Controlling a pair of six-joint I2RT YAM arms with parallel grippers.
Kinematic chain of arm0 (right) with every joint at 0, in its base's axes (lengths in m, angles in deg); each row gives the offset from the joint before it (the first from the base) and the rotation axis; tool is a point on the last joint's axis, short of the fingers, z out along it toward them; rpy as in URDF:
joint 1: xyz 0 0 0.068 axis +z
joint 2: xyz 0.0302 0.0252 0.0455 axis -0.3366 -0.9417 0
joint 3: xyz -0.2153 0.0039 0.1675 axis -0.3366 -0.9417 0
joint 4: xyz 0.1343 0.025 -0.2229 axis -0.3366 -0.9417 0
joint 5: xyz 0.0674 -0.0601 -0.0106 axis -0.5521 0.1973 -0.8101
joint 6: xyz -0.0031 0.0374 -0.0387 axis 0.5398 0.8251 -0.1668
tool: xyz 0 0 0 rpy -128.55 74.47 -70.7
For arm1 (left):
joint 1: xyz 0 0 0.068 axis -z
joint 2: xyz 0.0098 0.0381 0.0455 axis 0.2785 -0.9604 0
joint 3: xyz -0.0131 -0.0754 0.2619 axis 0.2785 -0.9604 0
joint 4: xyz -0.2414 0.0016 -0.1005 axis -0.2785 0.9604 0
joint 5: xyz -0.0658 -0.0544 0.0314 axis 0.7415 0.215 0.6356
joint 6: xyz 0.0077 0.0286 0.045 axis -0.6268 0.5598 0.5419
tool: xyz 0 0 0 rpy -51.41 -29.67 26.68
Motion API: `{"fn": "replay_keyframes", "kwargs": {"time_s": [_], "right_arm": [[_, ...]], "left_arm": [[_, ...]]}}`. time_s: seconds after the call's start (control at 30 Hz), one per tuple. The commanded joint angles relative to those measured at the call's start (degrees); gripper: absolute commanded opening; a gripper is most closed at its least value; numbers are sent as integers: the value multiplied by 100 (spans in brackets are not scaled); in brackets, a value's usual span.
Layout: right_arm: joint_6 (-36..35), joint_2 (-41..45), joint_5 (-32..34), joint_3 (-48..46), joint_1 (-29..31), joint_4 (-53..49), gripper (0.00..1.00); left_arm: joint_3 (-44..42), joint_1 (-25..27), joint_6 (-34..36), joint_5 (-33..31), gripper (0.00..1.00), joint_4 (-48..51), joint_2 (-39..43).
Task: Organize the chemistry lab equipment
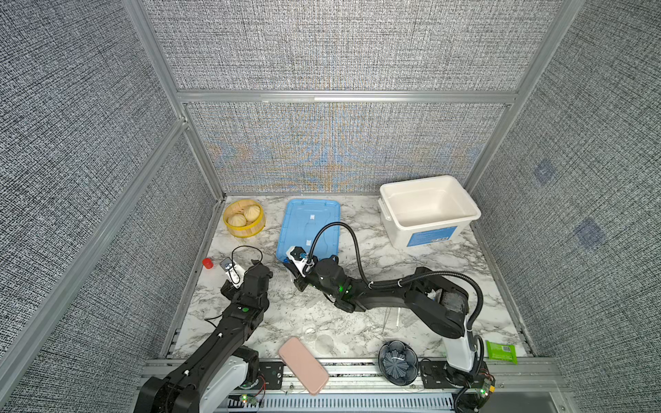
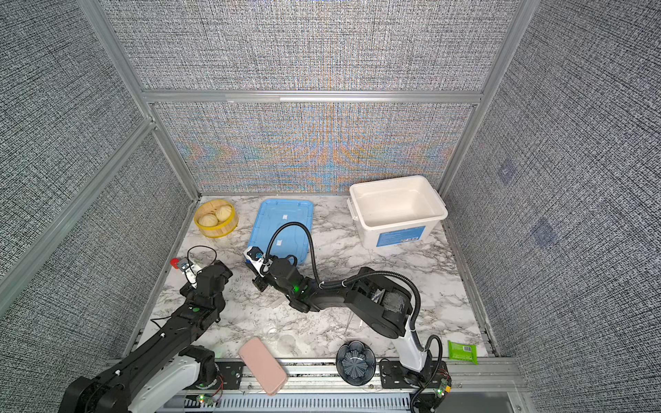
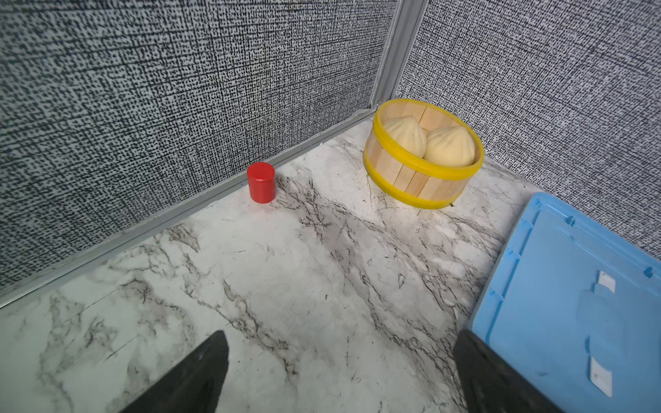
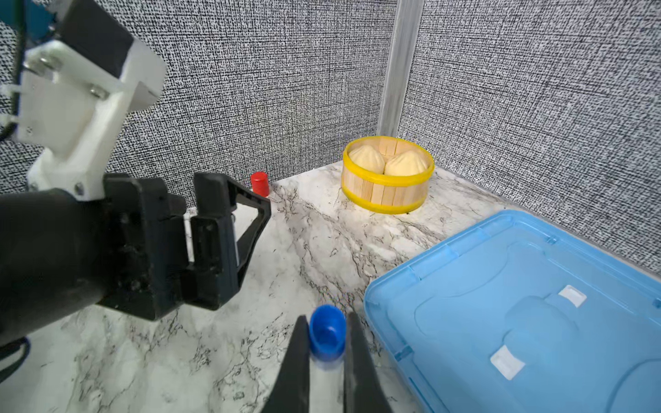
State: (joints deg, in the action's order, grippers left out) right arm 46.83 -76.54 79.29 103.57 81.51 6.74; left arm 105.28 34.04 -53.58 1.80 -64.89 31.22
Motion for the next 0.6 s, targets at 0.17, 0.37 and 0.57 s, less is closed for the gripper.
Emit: {"fn": "replay_keyframes", "kwargs": {"time_s": [0.17,0.37,0.57], "right_arm": [[-33,-18,200,-12,3,182,18],[7,84,174,-11,3,120,32],[109,409,21,-19,4,-97,42]], "left_arm": [[-27,-7,14,-93,99,-160,79],[-26,-3,-6,-97,99,-177,10],[-5,-3,-25,-95,99,-168,-39]]}}
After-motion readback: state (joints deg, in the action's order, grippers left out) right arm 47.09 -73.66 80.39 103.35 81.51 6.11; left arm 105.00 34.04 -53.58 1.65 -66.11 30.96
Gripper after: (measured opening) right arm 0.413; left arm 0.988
